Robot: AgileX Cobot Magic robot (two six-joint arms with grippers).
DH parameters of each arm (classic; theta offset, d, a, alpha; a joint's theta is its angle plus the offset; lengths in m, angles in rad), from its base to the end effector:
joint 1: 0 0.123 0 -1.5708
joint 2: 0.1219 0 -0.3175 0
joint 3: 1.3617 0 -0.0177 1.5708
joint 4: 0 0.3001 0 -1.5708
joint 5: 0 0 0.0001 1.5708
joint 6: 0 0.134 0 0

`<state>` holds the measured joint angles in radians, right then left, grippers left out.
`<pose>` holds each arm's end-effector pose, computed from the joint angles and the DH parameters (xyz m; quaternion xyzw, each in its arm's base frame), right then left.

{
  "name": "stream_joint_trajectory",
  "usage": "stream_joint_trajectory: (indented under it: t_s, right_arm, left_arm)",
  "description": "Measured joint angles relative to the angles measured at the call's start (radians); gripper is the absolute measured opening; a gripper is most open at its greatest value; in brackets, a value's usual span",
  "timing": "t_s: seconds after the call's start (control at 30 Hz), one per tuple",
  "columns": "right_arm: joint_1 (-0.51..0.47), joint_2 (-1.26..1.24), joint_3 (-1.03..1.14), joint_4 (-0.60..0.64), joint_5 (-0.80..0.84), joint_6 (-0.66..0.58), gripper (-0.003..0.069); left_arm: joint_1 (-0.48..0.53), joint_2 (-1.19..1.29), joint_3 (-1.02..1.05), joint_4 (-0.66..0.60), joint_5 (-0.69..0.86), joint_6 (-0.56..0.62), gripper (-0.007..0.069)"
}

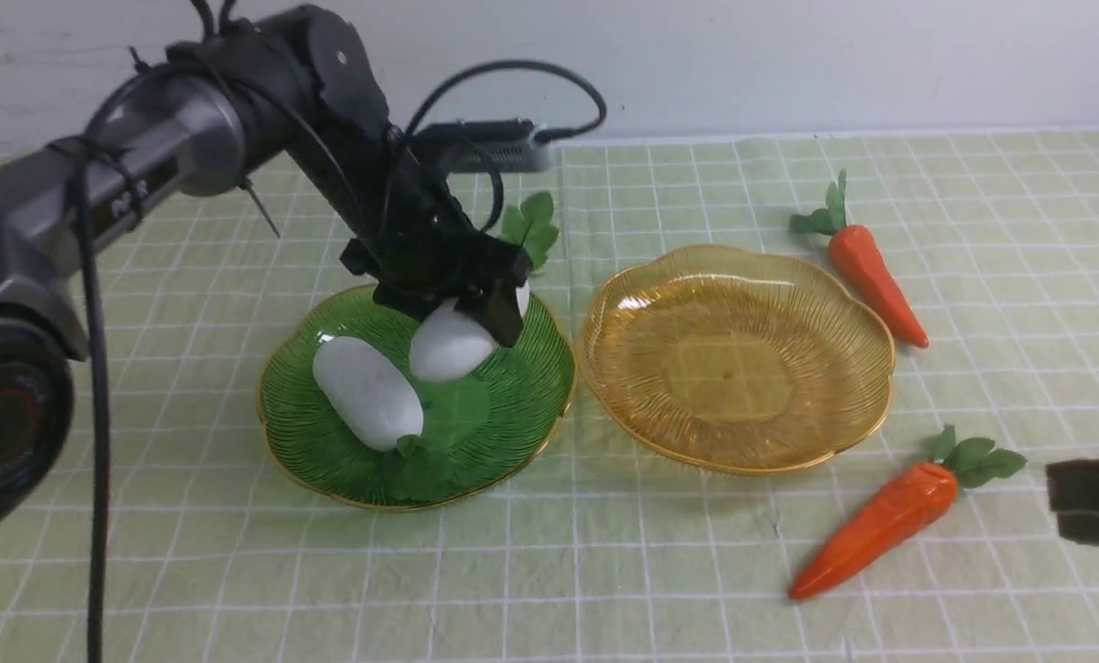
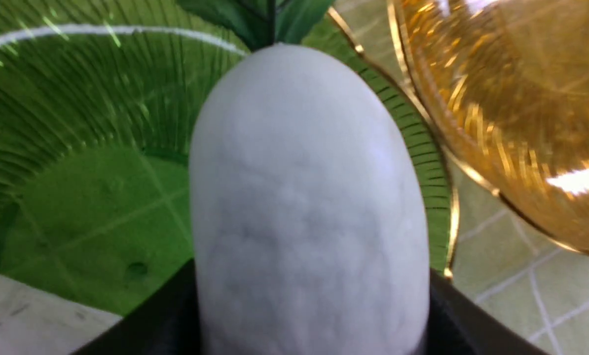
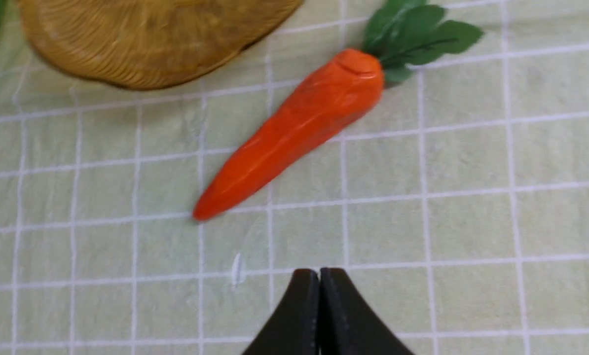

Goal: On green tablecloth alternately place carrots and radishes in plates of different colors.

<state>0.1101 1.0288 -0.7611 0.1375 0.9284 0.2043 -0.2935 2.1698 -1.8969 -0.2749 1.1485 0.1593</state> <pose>0.2257 0.0398 0.2574 0.0732 0.9688 0.0979 0.2157 0.5072 -0.1880 0.1977 0.1808 0.9678 -0.1383 0.1079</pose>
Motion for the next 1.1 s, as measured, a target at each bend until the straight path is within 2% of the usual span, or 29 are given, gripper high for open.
stream_joint_trajectory:
  t_s: [0.13,0.23,0.3,0.37,0.5,0.53,0.6,0.7,0.8,0.9,1.03,1.1]
  right_arm:
    - [-0.056,0.092,0.000,0.010,-0.012,0.019,0.0025]
    - [-0.058,0.170,0.000,0.055,-0.060,-0.011,0.0092]
    - [-0.058,0.231,0.000,0.109,-0.115,-0.039,0.0178]
    - [-0.058,0.282,-0.001,0.152,-0.154,-0.060,0.0253]
    - [-0.058,0.410,-0.008,0.245,-0.235,-0.100,0.0445]
    - [-0.058,0.440,-0.010,0.261,-0.247,-0.112,0.0487]
    - [-0.058,0.503,-0.022,0.282,-0.274,-0.132,0.0562]
    - [-0.058,0.582,-0.054,0.303,-0.291,-0.161,0.0645]
    - [-0.058,0.654,-0.097,0.313,-0.295,-0.179,0.0677]
    - [-0.058,0.699,-0.124,0.318,-0.299,-0.183,0.0678]
    - [-0.059,0.738,-0.163,0.322,-0.293,-0.184,0.0661]
    - [-0.060,0.745,-0.173,0.322,-0.286,-0.188,0.0629]
  left_arm:
    - [-0.007,0.005,-0.005,0.033,0.027,-0.049,0.0587]
    - [-0.007,0.005,-0.037,0.039,0.066,-0.073,0.0597]
    - [-0.007,0.005,-0.070,0.040,0.076,-0.080,0.0547]
    - [-0.007,-0.006,-0.091,0.042,0.076,-0.083,0.0447]
    - [-0.007,-0.074,-0.088,0.048,0.079,-0.087,0.0134]
    - [-0.007,-0.097,-0.084,0.048,0.079,-0.087,0.0085]
    - [-0.007,-0.160,-0.059,0.048,0.079,-0.086,0.0031]
    - [-0.007,-0.251,-0.004,0.048,0.079,-0.085,0.0001]
    - [-0.009,-0.359,0.092,0.058,0.084,-0.079,-0.0008]
    - [-0.009,-0.429,0.167,0.093,0.087,-0.077,-0.0008]
    - [-0.009,-0.500,0.240,0.151,0.097,-0.079,-0.0008]
    - [-0.009,-0.514,0.247,0.171,0.101,-0.080,-0.0008]
